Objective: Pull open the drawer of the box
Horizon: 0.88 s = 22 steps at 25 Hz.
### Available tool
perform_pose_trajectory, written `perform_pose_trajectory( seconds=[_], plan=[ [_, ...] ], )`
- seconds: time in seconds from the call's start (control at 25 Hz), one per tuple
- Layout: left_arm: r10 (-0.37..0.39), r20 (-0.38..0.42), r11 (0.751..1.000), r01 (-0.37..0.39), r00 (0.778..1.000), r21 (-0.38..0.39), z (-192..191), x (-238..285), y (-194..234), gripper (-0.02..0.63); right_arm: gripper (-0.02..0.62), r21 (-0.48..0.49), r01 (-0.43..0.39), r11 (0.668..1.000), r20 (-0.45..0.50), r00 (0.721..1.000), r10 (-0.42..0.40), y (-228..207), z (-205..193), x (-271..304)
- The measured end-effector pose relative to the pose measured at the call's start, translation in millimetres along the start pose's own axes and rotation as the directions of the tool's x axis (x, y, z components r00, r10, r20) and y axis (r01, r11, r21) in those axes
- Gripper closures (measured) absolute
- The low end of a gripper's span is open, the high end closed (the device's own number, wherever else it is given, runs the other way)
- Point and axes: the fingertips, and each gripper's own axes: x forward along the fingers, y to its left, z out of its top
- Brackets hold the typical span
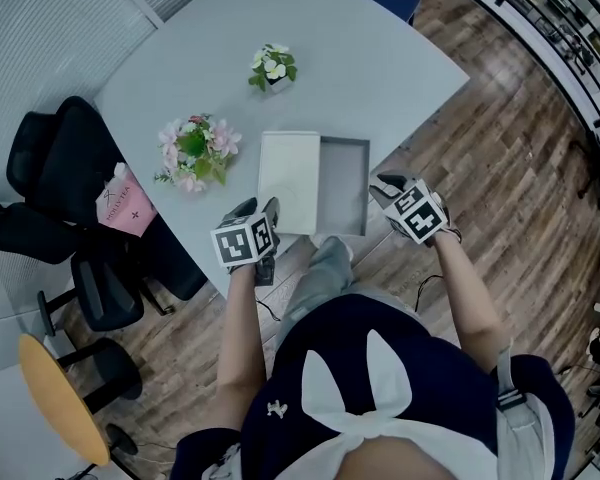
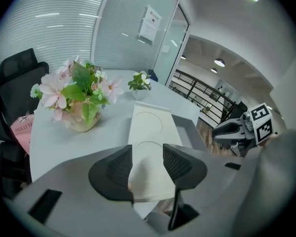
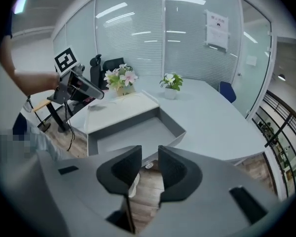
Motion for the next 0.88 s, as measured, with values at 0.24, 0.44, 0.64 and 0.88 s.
perform_pose_trajectory(
  seconds=[0.24, 0.44, 0.64, 0.88],
  plan=[
    [-0.046, 0.16, 0.998, 0.038, 0.986, 0.053, 24, -28, -29, 0.453, 0.533, 0.084, 0.067, 0.994, 0.164, 0.983, -0.08, 4, 28, -34],
    [-0.025, 0.321, 0.994, -0.011, 0.947, 0.11, 41, -58, -49, 0.535, 0.586, 0.159, 0.082, 0.984, 0.272, 0.954, -0.124, 11, 44, -63],
    [-0.048, 0.406, 0.989, -0.013, 0.913, 0.146, 52, -82, -75, 0.569, 0.589, 0.18, 0.095, 0.979, 0.364, 0.918, -0.156, 23, 59, -86],
    [-0.072, 0.458, 0.98, -0.022, 0.886, 0.196, 55, -104, -106, 0.58, 0.591, 0.247, 0.154, 0.957, 0.454, 0.854, -0.255, 32, 76, -116]
  ],
)
